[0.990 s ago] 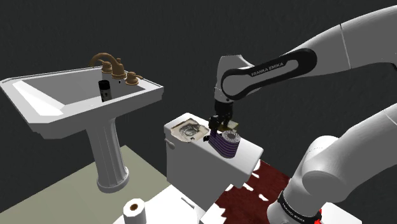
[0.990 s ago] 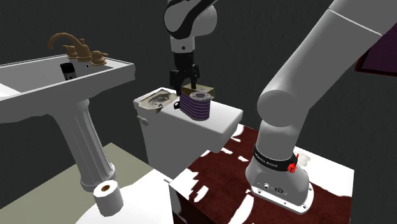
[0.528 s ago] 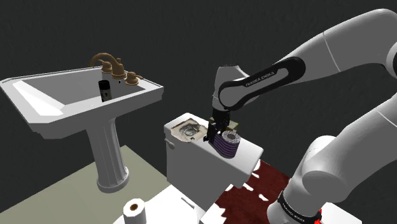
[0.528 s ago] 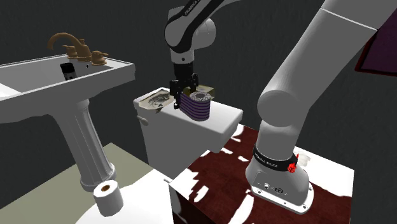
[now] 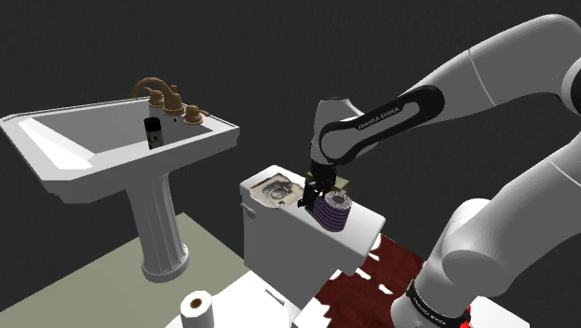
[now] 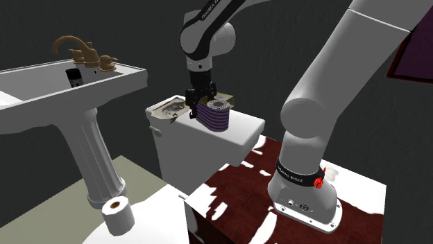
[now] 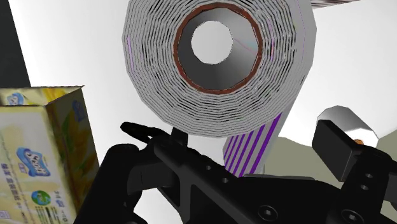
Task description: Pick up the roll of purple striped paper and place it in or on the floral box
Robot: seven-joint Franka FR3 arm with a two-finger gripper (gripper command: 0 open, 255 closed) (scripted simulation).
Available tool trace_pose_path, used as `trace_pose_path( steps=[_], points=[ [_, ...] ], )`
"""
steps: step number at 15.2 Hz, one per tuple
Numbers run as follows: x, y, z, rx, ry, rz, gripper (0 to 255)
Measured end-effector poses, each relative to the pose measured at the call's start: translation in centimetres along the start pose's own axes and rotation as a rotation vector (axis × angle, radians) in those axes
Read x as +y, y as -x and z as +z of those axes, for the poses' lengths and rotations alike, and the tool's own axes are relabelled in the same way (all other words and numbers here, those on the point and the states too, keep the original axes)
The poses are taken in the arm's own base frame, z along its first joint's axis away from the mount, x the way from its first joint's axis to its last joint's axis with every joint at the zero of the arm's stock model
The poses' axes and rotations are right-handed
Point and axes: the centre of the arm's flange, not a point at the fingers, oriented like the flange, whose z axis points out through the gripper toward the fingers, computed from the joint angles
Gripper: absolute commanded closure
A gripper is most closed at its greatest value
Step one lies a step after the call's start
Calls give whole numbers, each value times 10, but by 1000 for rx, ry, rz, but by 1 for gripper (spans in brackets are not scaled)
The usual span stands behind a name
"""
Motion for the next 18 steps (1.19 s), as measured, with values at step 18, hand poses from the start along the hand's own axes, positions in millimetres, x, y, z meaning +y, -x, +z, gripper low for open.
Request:
trace_pose_path(
  steps=[18],
  points=[
    [-2,2,-35,0,0,0,255]
  ],
)
